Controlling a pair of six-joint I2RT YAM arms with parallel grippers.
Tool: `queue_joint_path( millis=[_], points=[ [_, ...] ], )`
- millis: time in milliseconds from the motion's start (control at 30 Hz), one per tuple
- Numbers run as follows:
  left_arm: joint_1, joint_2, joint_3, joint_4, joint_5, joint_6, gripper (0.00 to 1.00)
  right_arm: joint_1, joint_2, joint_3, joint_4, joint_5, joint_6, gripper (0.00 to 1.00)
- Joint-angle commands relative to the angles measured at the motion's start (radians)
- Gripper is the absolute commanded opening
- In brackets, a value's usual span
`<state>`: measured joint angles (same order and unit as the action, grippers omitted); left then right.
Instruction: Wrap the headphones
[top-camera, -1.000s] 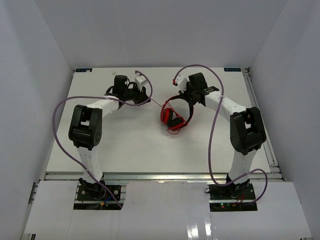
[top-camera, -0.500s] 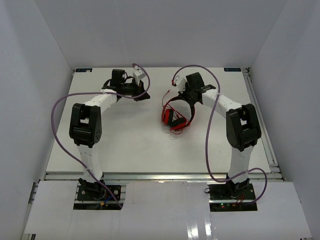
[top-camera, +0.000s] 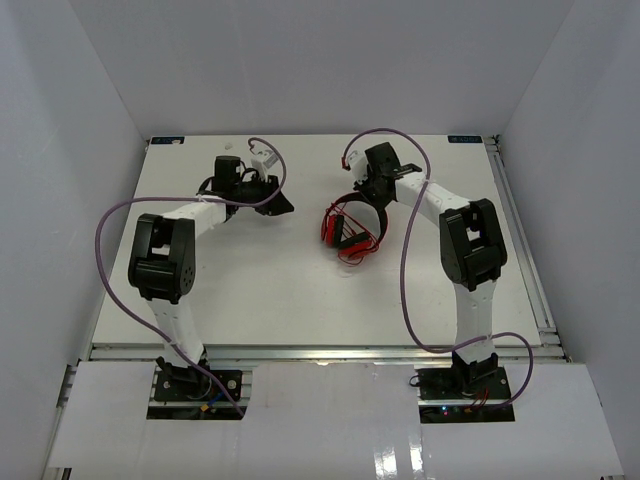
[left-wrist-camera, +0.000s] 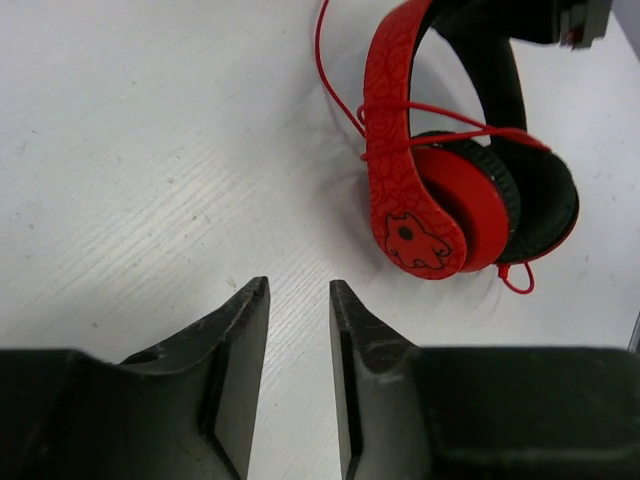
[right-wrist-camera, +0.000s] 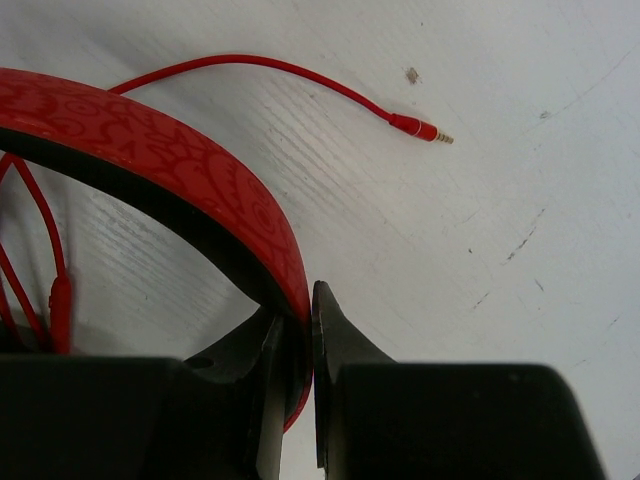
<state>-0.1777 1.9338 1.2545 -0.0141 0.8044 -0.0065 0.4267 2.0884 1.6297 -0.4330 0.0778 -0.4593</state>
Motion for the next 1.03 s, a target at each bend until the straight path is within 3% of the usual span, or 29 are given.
queue_joint_path(
  millis=[0,133,167,300,333,467,533,700,1000],
  points=[
    [0.011,-0.127,-0.012,0.055,-0.009,-0.13,0.46,0.0,0.046,0.042,0.013,0.056,0.032,0.12],
    [0.011,-0.222,-0.072,0.062,-0.035,-0.186,0.61,-0.004,0.075,0.073,0.0,0.043,0.04,0.42],
    [0.011,-0.271,-0.09,0.066,-0.044,-0.192,0.64,-0.007,0.075,0.08,-0.003,0.043,0.04,0.57],
    [0.017,-0.435,-0.178,0.062,-0.112,-0.202,0.82,-0.023,-0.001,0.076,0.002,0.092,0.056,0.98],
    [0.018,-0.477,-0.202,0.064,-0.124,-0.206,0.85,-0.026,-0.028,0.071,0.002,0.095,0.061,0.91],
    [0.029,-0.739,-0.368,0.131,-0.161,-0.26,0.98,-0.045,-0.289,-0.054,0.053,-0.002,0.129,0.9],
    [0.029,-0.837,-0.434,0.178,-0.182,-0.294,0.98,-0.061,-0.479,-0.213,0.145,-0.064,0.194,0.9],
    [0.032,-1.124,-0.594,0.18,-0.227,-0.437,0.98,-0.064,-0.805,-0.521,0.327,0.139,0.437,0.9],
    [0.032,-1.337,-0.659,0.034,-0.188,-0.421,0.98,-0.069,-1.178,-0.784,0.359,0.129,0.352,0.9]
  ],
)
